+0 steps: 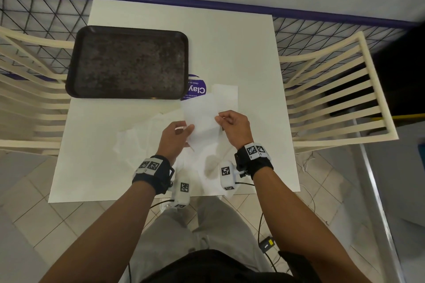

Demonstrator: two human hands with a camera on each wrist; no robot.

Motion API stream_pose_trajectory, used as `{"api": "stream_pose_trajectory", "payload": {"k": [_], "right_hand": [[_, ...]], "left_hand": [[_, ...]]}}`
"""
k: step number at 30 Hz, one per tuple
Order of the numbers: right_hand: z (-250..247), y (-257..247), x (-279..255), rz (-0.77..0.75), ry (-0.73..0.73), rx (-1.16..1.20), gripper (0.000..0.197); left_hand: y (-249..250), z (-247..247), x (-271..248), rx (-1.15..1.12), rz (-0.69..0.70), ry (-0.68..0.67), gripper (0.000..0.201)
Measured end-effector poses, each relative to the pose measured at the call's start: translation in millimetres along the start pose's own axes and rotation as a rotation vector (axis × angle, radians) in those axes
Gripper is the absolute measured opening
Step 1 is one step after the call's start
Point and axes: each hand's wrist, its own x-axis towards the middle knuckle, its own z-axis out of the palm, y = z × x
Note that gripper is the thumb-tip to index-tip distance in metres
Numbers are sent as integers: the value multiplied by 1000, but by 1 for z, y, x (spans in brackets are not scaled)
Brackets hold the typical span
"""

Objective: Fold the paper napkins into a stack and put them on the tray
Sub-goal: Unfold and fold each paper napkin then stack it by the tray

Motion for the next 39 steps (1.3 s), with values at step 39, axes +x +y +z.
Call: {"api": "stream_pose_trajectory", "payload": {"k": [39], "right_hand": [[1, -15, -12, -31, 51, 125, 13]], "left_hand": [[26, 1, -13, 197, 184, 52, 39]]}}
